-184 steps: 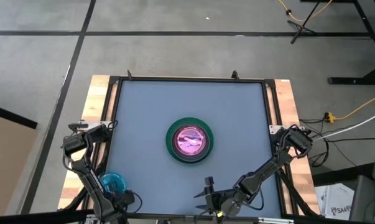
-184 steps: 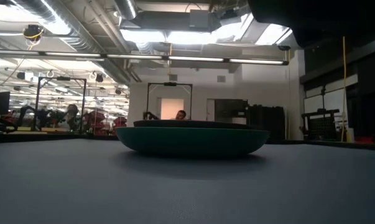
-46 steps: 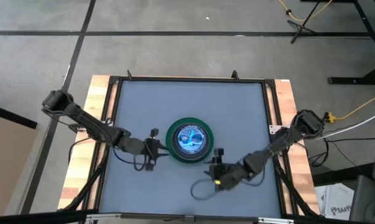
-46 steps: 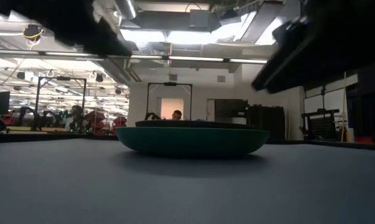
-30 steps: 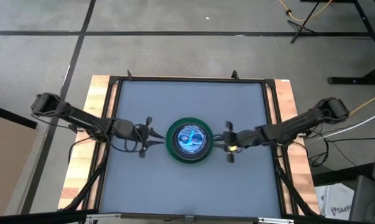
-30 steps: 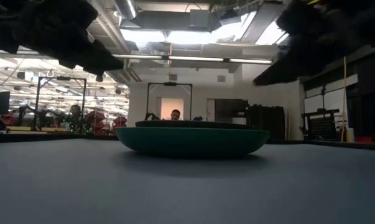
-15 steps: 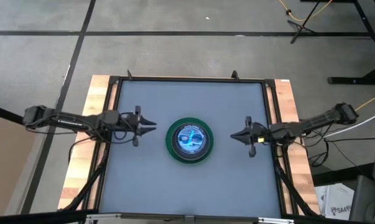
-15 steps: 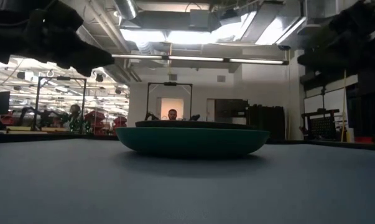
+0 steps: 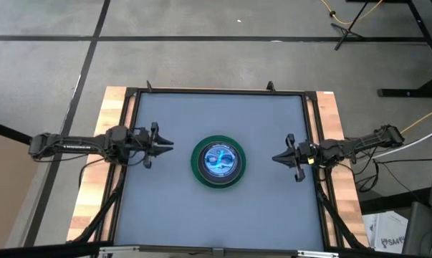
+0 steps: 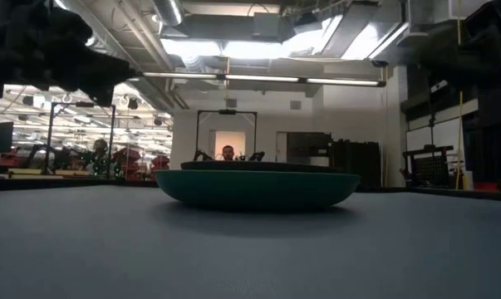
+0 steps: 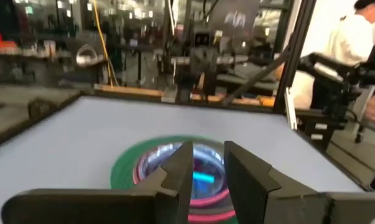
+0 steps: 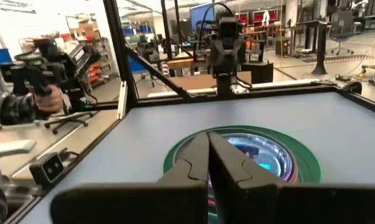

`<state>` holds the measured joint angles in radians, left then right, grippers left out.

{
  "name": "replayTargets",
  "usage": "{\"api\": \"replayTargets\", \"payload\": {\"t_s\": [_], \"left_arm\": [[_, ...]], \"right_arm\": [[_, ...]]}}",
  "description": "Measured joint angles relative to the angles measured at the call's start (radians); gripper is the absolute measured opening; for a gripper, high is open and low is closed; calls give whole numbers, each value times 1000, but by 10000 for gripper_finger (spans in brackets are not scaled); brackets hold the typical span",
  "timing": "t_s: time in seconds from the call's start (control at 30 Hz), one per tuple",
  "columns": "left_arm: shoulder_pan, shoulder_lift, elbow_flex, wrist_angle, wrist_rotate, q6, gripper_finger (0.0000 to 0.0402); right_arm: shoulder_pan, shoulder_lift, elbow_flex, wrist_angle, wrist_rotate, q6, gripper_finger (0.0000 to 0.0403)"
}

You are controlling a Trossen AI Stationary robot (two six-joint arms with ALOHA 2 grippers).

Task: Stack plastic plates
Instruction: Return to Home Position

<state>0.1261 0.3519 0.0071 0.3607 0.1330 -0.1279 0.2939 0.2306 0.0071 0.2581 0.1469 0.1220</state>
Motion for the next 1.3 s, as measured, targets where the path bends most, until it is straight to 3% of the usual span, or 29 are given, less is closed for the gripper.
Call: {"api": "replayTargets", "payload": {"t_s": [0.17,0.3,0.53,1.3], "left_arm": [[0,-97,0,-75,3,21,85],[0,-176,0,-169,13,6,85],[0,-283,0,-267,-77,15,85],[0,-285,0,-263,-95,56,84]], "right_arm": [[0,-25,0,-38,70,-17,1],[0,-25,0,-78,63,-6,1],[0,-25,0,-113,78,28,1],[0,-24,0,-157,70,29,1]]}}
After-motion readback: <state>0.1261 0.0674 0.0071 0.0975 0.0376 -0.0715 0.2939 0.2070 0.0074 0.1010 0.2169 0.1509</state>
